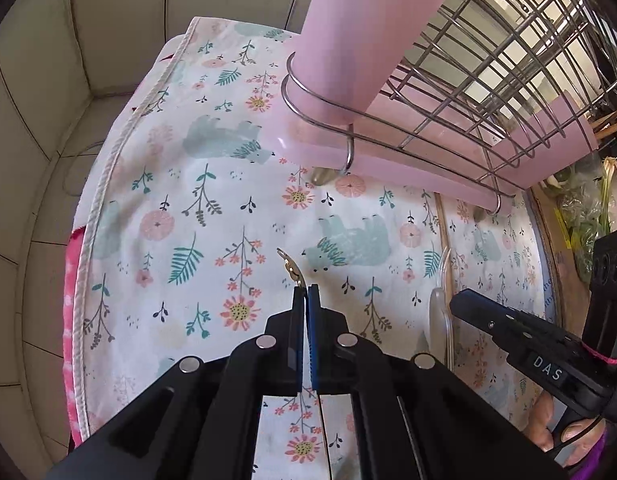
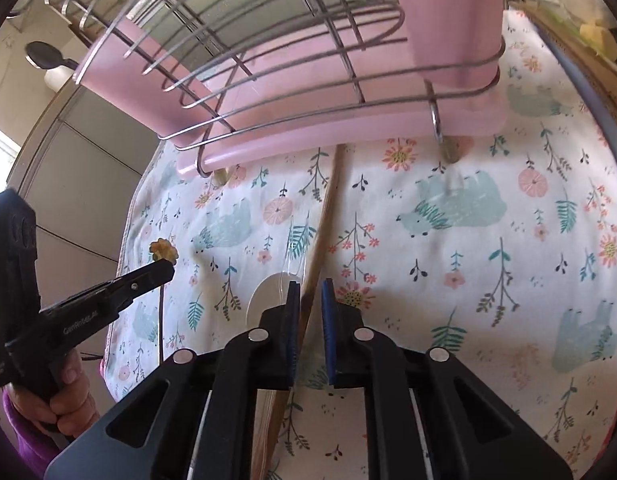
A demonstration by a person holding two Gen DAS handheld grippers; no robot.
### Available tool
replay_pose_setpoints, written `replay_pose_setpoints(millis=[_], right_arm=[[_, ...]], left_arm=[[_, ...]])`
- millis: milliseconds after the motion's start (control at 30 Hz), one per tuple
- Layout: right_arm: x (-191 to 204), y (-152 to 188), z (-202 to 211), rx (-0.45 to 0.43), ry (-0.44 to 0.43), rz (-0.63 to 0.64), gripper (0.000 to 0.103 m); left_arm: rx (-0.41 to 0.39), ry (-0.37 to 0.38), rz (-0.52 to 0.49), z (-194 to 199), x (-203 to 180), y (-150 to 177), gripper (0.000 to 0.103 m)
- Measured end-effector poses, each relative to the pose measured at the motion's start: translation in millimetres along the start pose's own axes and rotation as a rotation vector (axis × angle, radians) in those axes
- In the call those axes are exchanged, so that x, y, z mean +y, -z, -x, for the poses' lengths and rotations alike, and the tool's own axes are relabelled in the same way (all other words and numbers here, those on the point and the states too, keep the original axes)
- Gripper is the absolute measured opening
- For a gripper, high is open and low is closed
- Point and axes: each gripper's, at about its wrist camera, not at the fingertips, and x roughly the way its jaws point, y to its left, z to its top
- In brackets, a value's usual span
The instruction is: Organize utensils
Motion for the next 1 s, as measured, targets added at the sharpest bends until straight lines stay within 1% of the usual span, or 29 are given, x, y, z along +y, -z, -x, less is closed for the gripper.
replay_pose_setpoints(millis=[100,200,300,400,567,633,700,800,1000], right_arm=[[0,-5,-7,0.011,-0.001,-0.031,0.011],[2,-9,-12,0.016,-0.006,-0.042,0.011],[-3,-8,-12,0.009,-0.009,-0.074,0.008],[-8,-4,-6,-0.006,0.011,-0.088,0.007],[-27,10,18,-0.026,0.057,-0.124,0.007],[-35,15,21,-0.007,0.067,-0.138,0.007],[-40,17,19,0.023,0.053,-0.147,0.007],[-41,14,16,0.046,0.05,-0.133,0.008],[-36,-9,18,0.04,0.083,-0.075,0.01]], left_arm=[[0.002,0.004,0.003,1,7,2,0.001],[0.009,0.004,0.001,-7,1,4,0.001],[0.012,0.004,0.001,-9,-1,6,0.001],[0.012,0.004,-0.004,-8,-1,7,0.001],[0.019,-0.004,-0.004,-11,-5,6,0.001],[0.025,-0.011,-0.01,-12,-7,5,0.001],[0.034,-0.016,-0.016,-15,-10,3,0.002],[0.054,-0.025,-0.026,-17,-13,1,0.002],[0.09,-0.043,-0.045,-23,-18,-6,0.004]])
